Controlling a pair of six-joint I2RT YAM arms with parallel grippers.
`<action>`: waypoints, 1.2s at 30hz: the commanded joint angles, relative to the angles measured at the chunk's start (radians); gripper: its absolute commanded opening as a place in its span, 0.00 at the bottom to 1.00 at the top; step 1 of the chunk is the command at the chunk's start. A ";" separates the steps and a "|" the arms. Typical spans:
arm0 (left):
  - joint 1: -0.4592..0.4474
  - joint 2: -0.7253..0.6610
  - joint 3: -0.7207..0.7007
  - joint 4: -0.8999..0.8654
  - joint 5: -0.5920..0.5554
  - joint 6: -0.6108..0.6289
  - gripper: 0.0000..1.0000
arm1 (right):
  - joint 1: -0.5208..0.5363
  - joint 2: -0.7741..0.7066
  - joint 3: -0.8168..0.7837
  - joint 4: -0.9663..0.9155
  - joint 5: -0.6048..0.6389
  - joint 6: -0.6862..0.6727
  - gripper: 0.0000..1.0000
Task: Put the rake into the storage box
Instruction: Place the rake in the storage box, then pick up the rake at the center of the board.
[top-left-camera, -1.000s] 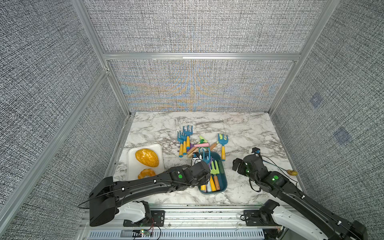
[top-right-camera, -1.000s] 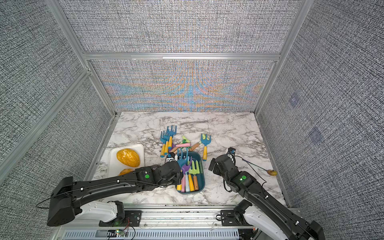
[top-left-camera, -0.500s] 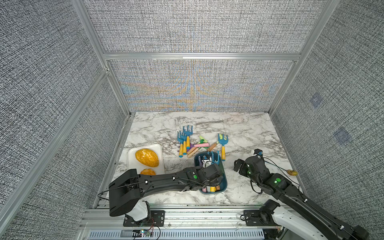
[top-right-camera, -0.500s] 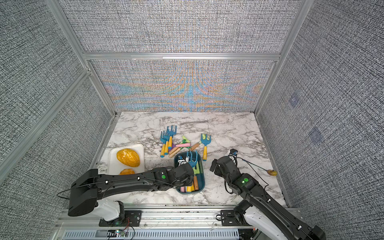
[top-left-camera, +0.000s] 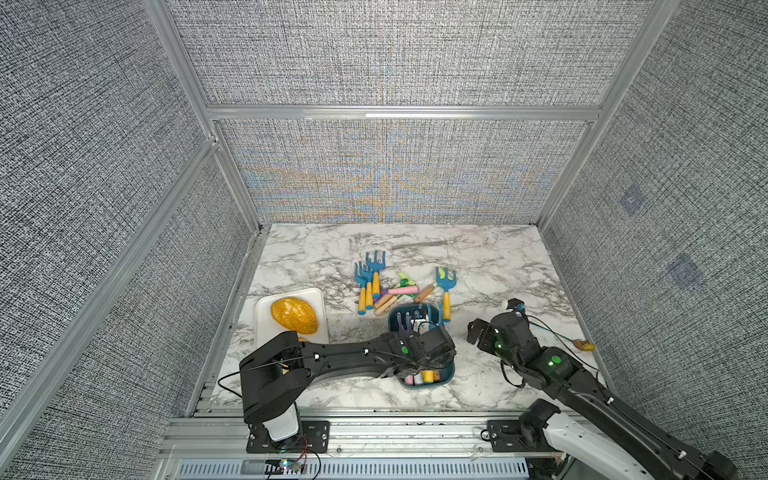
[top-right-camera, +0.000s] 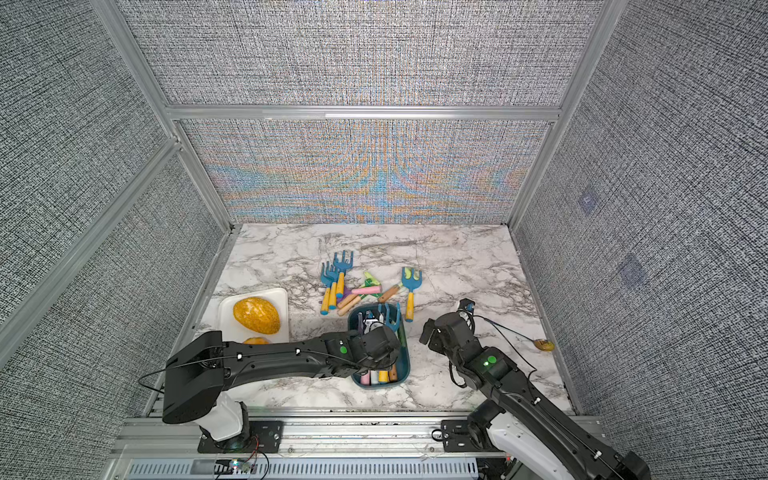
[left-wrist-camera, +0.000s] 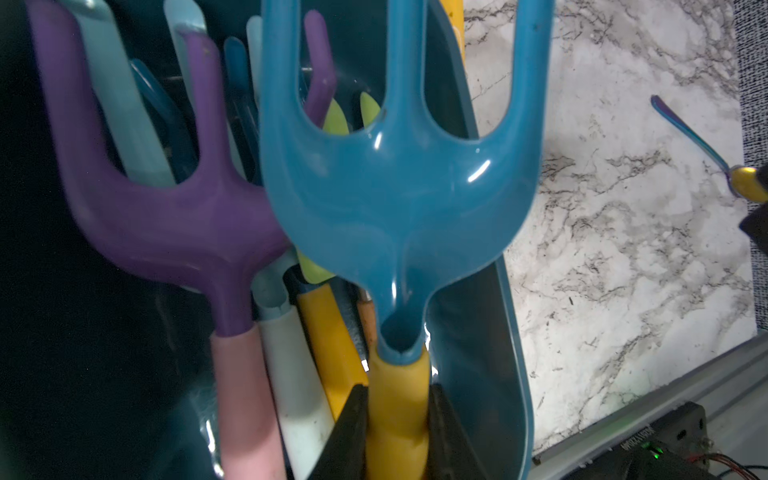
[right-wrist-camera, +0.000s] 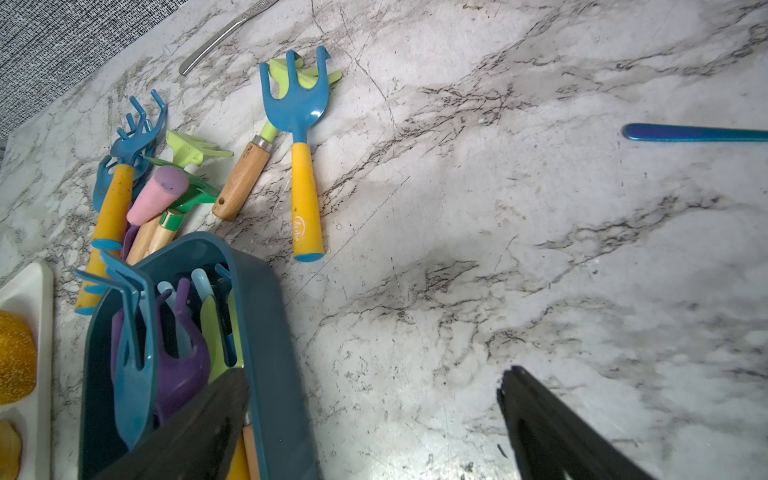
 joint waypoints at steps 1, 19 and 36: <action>0.005 0.007 0.020 -0.029 -0.009 0.007 0.05 | -0.003 0.003 -0.002 0.018 -0.005 -0.017 0.99; 0.032 -0.254 -0.102 -0.104 -0.124 0.042 0.80 | -0.110 0.262 0.132 0.237 -0.187 -0.284 0.85; 0.282 -0.512 -0.339 -0.183 -0.026 0.145 0.99 | -0.154 0.856 0.478 0.223 -0.207 -0.408 0.64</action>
